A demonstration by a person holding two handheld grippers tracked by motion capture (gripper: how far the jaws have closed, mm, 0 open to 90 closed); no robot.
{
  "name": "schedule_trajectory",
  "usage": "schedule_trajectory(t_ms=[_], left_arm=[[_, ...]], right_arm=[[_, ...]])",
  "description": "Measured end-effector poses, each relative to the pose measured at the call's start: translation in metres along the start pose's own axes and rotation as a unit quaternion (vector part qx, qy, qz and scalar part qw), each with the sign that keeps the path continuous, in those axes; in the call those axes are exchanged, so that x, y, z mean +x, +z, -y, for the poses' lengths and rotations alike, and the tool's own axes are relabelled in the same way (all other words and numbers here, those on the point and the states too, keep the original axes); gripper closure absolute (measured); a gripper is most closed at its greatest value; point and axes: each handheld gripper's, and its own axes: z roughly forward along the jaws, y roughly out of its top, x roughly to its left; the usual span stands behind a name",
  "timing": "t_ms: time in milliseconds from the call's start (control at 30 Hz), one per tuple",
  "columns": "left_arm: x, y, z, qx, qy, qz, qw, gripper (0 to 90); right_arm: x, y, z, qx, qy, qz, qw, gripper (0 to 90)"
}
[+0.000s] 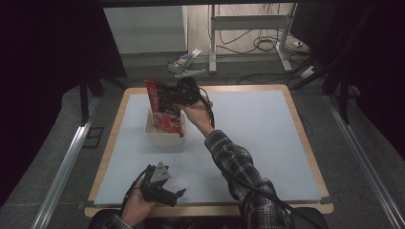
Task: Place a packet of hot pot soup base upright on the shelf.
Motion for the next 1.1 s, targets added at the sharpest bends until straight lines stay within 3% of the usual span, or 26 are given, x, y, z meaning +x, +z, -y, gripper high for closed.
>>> schedule_trajectory(t_ms=[367,600,667,733,767,833,867,933,967,1100], left_arm=[[-0.001,0.001,0.000,0.002,0.003,0.000,1.0000,0.0],[-0.001,0.002,0.000,0.005,0.004,0.000,1.0000,0.0],[-0.001,0.002,0.000,0.004,0.003,-0.001,1.0000,0.0],[-0.001,0.002,0.000,0.004,0.004,-0.001,1.0000,0.0],[-0.001,0.002,0.000,0.004,0.004,-0.001,1.0000,0.0],[-0.001,0.002,0.000,0.005,0.005,-0.001,1.0000,0.0],[-0.001,0.002,0.000,0.005,0.006,-0.001,1.0000,0.0],[-0.002,0.002,0.000,0.006,0.007,-0.001,1.0000,0.0],[-0.002,0.003,0.000,0.006,0.007,-0.001,1.0000,0.0],[-0.001,0.003,0.000,0.006,0.004,0.000,1.0000,0.1]], right_arm=[[-0.015,-0.002,0.026,0.029,-0.008,0.003,0.9996,71.7],[-0.030,-0.008,0.037,0.036,0.008,0.004,0.9993,70.1],[-0.030,-0.007,0.036,0.052,0.008,0.003,0.9986,67.3],[-0.027,-0.004,0.035,0.078,-0.010,0.015,0.9968,59.4],[-0.027,-0.004,0.035,0.078,-0.010,0.015,0.9968,59.4],[-0.022,-0.001,0.036,0.095,-0.038,0.030,0.9942,47.9],[-0.021,-0.001,0.037,0.091,-0.044,0.033,0.9943,37.7],[-0.022,-0.001,0.037,0.090,-0.041,0.029,0.9947,33.8],[-0.023,-0.002,0.036,0.088,-0.038,0.030,0.9949,24.6],[-0.025,-0.005,0.036,0.088,-0.032,0.020,0.9954,15.5]])
